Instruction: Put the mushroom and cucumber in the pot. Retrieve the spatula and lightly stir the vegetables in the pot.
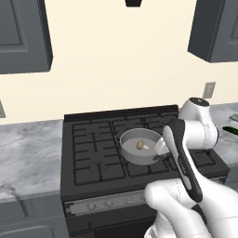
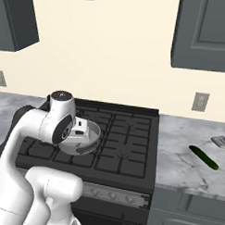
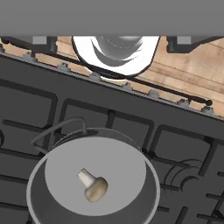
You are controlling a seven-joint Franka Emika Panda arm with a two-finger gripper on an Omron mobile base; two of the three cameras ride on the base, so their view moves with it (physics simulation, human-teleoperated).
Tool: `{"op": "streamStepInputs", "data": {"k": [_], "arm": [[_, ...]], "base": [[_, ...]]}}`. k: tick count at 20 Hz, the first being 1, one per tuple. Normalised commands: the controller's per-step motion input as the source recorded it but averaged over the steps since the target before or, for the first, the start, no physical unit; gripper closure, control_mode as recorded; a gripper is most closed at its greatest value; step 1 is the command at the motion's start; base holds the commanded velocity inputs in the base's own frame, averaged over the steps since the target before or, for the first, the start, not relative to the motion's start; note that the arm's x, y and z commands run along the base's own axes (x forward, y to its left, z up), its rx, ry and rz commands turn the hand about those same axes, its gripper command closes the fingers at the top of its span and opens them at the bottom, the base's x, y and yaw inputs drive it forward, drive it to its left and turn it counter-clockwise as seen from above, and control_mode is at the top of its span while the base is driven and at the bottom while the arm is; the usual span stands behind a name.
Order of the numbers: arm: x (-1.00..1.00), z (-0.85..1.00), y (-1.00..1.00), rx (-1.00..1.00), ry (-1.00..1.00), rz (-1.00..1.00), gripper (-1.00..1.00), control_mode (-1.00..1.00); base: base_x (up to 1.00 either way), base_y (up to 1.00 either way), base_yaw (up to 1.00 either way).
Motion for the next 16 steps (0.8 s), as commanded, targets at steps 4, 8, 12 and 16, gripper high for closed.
{"op": "streamStepInputs", "data": {"k": [4,8,12,16], "arm": [[0.00,0.00,0.00,0.00,0.00,0.00,-1.00,-1.00],[-0.02,0.00,0.00,0.00,0.00,0.00,-1.00,1.00],[0.00,0.00,0.00,0.00,0.00,0.00,-1.00,1.00],[0.00,0.00,0.00,0.00,0.00,0.00,-1.00,1.00]], "base": [[0.00,0.00,0.00],[-0.11,-0.04,-0.01],[-0.79,-0.61,-0.18],[-0.22,-0.72,-0.12]]}}
